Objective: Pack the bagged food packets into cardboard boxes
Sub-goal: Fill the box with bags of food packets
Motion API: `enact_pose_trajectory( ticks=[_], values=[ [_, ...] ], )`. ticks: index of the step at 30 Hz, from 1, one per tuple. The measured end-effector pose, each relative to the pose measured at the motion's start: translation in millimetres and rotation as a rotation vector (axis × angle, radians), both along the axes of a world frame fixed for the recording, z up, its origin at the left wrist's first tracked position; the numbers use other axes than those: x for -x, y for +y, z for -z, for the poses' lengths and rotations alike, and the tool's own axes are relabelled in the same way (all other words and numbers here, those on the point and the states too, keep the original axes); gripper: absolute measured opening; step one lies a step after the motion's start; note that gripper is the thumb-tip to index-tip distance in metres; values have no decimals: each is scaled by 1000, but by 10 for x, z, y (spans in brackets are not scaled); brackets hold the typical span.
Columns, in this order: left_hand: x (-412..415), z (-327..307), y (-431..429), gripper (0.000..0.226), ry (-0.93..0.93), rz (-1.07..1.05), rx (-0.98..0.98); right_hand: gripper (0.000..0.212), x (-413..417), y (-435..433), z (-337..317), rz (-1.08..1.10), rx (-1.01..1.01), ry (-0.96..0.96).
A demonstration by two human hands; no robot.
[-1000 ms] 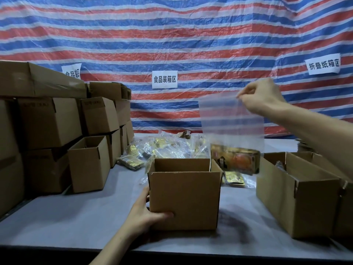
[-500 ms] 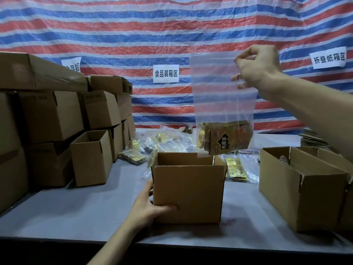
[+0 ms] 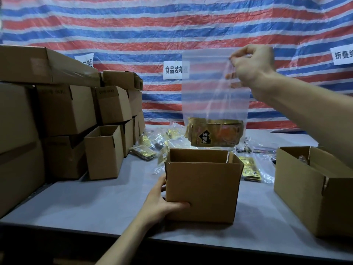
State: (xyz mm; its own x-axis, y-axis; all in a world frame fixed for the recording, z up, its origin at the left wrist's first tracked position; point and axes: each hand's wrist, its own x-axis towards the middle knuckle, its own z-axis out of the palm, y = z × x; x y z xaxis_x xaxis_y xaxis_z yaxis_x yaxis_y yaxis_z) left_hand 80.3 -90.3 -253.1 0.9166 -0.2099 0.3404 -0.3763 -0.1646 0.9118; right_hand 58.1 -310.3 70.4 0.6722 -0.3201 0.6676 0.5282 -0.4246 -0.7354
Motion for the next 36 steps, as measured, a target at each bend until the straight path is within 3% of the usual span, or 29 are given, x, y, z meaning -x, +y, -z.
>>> enact_pose_trajectory(
  ticks=[11, 36],
  values=[
    [25, -11, -6, 95, -16, -30, -11, 25, -155, 180, 183, -61, -2, 31],
    [31, -40, -7, 96, 18, -20, -11, 12, 37, 291, 161, -198, -34, -26]
  ],
)
